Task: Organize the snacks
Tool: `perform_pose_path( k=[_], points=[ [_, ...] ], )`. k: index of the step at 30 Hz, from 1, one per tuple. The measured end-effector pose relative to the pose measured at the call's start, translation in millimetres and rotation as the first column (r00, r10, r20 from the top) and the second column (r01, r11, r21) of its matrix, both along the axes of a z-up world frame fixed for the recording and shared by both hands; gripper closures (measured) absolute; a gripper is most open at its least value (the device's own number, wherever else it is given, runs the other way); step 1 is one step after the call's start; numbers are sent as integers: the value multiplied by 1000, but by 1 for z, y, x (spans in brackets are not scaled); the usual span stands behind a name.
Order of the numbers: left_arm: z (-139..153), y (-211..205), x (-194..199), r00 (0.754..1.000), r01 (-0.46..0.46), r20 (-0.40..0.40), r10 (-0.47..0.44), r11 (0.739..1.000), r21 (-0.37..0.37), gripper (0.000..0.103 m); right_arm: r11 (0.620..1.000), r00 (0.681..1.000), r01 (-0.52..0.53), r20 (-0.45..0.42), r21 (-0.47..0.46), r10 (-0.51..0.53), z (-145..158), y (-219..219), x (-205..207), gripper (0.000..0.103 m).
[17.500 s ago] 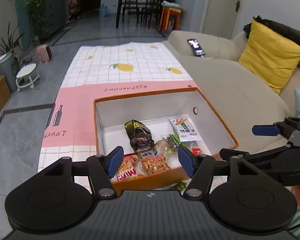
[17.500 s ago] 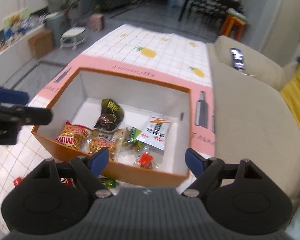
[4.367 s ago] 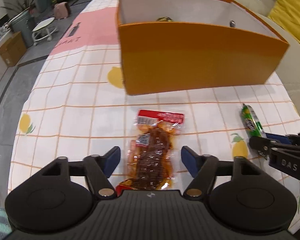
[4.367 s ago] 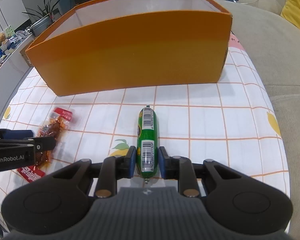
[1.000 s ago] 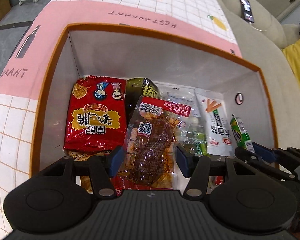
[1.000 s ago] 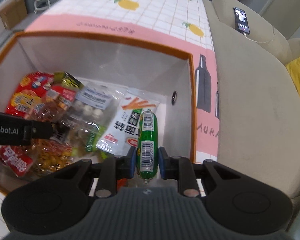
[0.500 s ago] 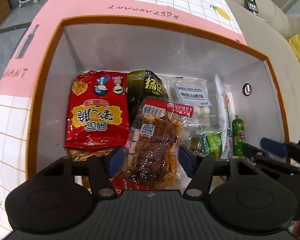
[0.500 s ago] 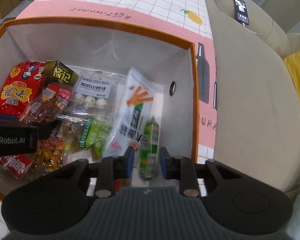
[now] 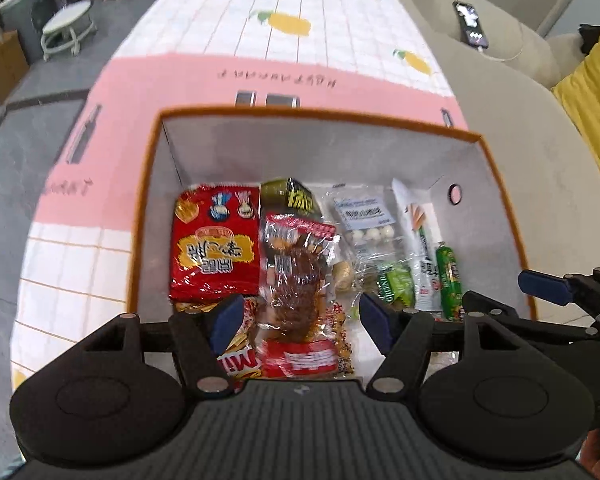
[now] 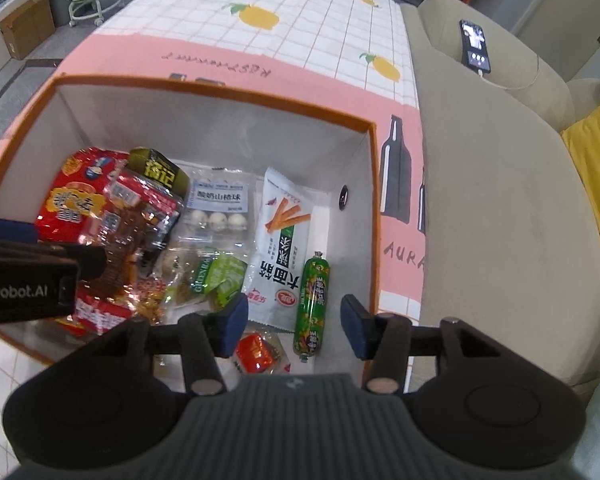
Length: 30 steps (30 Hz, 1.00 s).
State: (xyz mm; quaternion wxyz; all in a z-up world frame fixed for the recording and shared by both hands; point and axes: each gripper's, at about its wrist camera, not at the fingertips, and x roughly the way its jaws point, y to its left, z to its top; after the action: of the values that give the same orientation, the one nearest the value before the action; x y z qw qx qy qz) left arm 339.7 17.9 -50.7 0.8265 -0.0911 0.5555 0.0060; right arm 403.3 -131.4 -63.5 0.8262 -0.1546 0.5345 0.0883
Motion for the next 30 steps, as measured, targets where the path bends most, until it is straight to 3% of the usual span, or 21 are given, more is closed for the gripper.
perform_pose_path(
  k=[8, 11, 17, 23, 30],
  points=[
    [48, -9, -36, 988, 23, 151, -34, 997, 73, 28, 998, 996, -14, 84, 56, 9, 42, -9, -36, 48],
    [67, -14, -58, 971, 40, 230, -64, 994, 106, 28, 996, 992, -27, 126, 87, 16, 58, -12, -55, 44],
    [97, -20, -115, 913, 51, 392, -109, 987, 153, 28, 985, 978, -52, 207, 163, 18, 85, -22, -101, 34],
    [101, -15, -169, 870, 39, 481, -105, 989, 146, 28, 967, 969, -56, 248, 249, -8, 96, -36, -151, 28],
    [94, -13, -213, 846, -46, 529, -64, 980, 192, 28, 950, 946, -43, 317, 308, -61, 95, -42, -208, 23]
  ],
)
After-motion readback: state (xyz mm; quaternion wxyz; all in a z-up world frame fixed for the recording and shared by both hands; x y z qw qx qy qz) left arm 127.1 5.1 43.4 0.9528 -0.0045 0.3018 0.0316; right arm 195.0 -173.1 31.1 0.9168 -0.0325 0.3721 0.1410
